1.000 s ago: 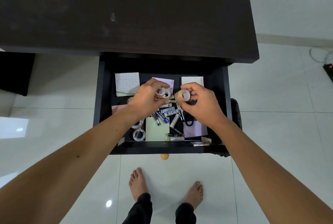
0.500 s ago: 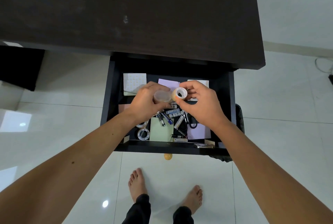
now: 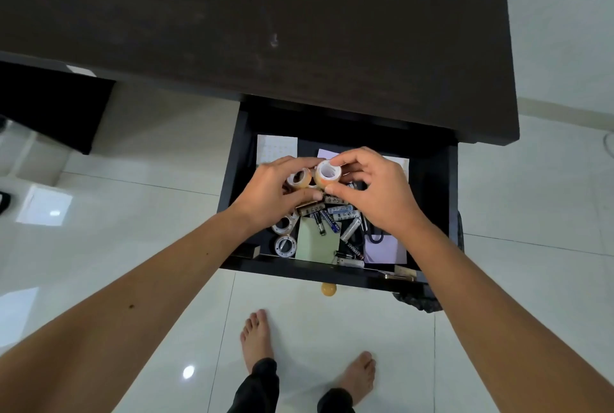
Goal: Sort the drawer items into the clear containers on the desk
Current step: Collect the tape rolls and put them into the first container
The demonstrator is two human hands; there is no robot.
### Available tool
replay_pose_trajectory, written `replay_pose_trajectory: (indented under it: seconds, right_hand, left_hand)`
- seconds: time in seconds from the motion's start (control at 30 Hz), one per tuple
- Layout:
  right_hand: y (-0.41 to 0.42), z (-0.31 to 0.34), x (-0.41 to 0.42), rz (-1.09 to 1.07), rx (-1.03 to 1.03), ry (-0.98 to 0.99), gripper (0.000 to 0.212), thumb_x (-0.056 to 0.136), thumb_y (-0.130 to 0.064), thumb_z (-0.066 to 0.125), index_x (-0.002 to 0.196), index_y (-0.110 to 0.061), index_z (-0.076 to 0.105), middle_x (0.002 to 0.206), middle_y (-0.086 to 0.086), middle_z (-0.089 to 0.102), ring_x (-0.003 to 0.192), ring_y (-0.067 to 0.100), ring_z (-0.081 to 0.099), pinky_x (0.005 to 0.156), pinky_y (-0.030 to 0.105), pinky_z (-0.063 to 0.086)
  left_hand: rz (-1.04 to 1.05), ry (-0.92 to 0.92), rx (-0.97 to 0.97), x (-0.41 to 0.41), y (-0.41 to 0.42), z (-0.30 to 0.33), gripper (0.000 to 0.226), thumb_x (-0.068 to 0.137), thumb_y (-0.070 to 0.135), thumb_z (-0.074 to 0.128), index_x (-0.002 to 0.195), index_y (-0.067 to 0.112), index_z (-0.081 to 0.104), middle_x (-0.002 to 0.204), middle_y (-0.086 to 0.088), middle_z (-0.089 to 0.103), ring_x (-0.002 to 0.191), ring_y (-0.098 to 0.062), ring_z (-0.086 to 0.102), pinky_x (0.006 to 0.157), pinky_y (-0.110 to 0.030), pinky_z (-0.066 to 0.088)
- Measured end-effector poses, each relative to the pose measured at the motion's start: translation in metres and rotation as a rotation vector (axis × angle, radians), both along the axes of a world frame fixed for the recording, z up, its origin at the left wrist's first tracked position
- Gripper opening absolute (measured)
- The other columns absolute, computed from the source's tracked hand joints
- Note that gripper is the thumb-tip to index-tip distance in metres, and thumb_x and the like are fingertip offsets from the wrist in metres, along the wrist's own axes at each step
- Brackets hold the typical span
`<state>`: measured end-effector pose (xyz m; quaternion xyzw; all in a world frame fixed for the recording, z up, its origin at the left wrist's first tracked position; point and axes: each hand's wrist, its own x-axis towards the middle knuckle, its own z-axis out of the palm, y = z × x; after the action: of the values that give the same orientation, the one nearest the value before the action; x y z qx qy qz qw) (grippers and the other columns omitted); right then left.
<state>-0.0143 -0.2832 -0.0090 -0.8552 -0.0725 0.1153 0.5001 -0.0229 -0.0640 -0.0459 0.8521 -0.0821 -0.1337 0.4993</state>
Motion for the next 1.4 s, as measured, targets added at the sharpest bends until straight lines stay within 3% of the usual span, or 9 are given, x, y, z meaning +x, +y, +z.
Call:
replay_pose_trajectory:
  seconds: [0.17,0.43,0.6,0.73,0.83,1.1,1.4]
  right_hand:
    - [0.004,-0.002,0.001,0.034,0.034,-0.048,0.038,0.084,0.000,0.085,0.120,-0.005,0.075,0.118,0.004,0.066,0.106,0.015,0.074,0.098,0.028,0.060]
    - [0.006,-0.001,0.000,0.066,0.070,-0.043,0.039,0.085,0.003,0.083,0.121,-0.009,0.075,0.119,-0.002,0.067,0.111,0.017,0.072,0.100,0.030,0.059]
    - [0.006,0.002,-0.004,0.060,0.127,0.019,0.045,0.087,0.003,0.081,0.127,-0.014,0.071,0.124,-0.004,0.067,0.111,0.018,0.074,0.100,0.035,0.060]
    - [0.005,0.006,-0.004,0.016,0.171,0.065,0.050,0.088,0.003,0.080,0.131,-0.018,0.067,0.125,-0.003,0.068,0.109,0.014,0.075,0.100,0.032,0.059]
    - [0.002,0.006,-0.004,-0.018,0.198,0.114,0.051,0.088,0.002,0.081,0.131,-0.020,0.065,0.126,-0.001,0.070,0.110,0.013,0.075,0.099,0.030,0.059]
    - [0.017,-0.011,-0.013,0.157,0.049,0.195,0.036,0.085,0.001,0.083,0.116,-0.016,0.075,0.111,0.000,0.077,0.098,0.014,0.077,0.093,0.030,0.061]
    - [0.052,-0.037,-0.019,0.431,-0.188,0.008,0.038,0.080,-0.015,0.091,0.116,-0.017,0.077,0.118,-0.007,0.066,0.098,0.017,0.069,0.091,0.038,0.058]
  left_hand:
    - [0.044,-0.003,-0.060,-0.004,0.002,-0.001,0.050,0.091,0.033,0.082,0.138,0.032,0.066,0.125,0.005,0.070,0.105,-0.011,0.071,0.078,-0.039,0.066]
    - [0.084,-0.063,-0.084,-0.011,0.002,0.003,0.044,0.093,0.031,0.081,0.135,0.025,0.068,0.121,0.010,0.073,0.109,-0.004,0.070,0.095,-0.037,0.061]
    - [0.113,-0.064,-0.093,-0.014,0.004,0.008,0.045,0.093,0.029,0.081,0.135,0.025,0.068,0.124,0.011,0.071,0.112,-0.005,0.069,0.095,-0.035,0.062]
    - [0.156,-0.057,-0.134,-0.020,0.007,0.015,0.044,0.093,0.022,0.081,0.134,0.027,0.067,0.125,0.011,0.069,0.114,-0.003,0.067,0.090,-0.021,0.061]
    - [0.180,-0.063,-0.127,-0.025,0.011,0.020,0.043,0.094,0.022,0.079,0.134,0.029,0.065,0.127,0.012,0.069,0.116,-0.006,0.066,0.088,-0.021,0.060]
    - [0.285,-0.105,-0.122,-0.046,0.031,0.034,0.046,0.093,0.022,0.081,0.135,0.028,0.065,0.126,0.009,0.071,0.116,-0.011,0.069,0.092,-0.033,0.062]
    - [0.411,-0.116,-0.113,-0.070,0.061,0.038,0.044,0.092,0.022,0.082,0.130,0.035,0.066,0.119,0.011,0.073,0.110,-0.018,0.070,0.089,-0.041,0.063]
